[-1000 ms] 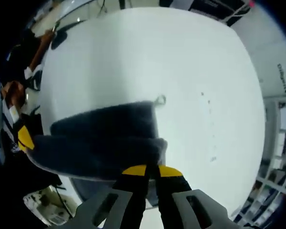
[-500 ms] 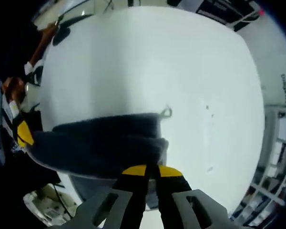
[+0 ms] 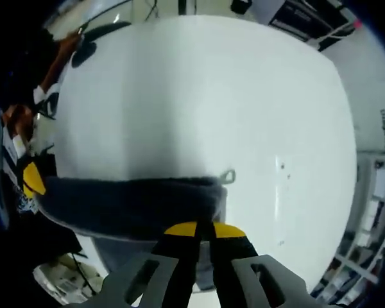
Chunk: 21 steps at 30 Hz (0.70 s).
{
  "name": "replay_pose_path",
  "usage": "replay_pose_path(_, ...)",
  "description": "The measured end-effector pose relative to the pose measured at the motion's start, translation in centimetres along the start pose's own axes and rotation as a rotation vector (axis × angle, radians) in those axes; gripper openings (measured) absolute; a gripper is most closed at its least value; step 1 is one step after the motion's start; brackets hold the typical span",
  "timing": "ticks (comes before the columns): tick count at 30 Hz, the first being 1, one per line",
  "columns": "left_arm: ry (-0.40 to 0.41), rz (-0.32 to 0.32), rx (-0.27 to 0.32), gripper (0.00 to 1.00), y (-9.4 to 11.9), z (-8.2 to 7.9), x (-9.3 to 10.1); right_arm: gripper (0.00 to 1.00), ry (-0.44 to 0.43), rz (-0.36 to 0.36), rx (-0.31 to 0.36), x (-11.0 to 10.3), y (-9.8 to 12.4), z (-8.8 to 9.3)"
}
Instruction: Open the folded towel by lifting each exposed corner and separating the folded layers until the towel lies flat within the target outline without major curled edges
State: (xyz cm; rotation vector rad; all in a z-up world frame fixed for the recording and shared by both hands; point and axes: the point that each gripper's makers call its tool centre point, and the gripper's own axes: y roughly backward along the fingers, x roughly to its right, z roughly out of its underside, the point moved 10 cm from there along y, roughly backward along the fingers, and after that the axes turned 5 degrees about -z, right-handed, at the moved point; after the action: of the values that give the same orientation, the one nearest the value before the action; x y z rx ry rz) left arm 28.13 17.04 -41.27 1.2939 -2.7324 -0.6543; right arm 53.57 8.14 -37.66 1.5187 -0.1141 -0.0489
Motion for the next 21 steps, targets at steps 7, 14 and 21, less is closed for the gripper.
replay_pose_path(7, 0.011, -0.031, 0.012, 0.01, 1.1, 0.3, -0.8, 0.02, 0.014, 0.005, 0.003, 1.8, 0.9, -1.8)
replay_pose_path(14, 0.025, -0.072, 0.029, 0.01, 2.5, 0.2, -1.9, 0.02, 0.033, 0.009, 0.007, 1.4, 1.1, -2.9)
replay_pose_path(21, 0.039, -0.109, 0.034, 0.01, 3.6, 0.5, -3.1, 0.02, 0.045, 0.018, 0.008, 1.5, 1.4, -3.6)
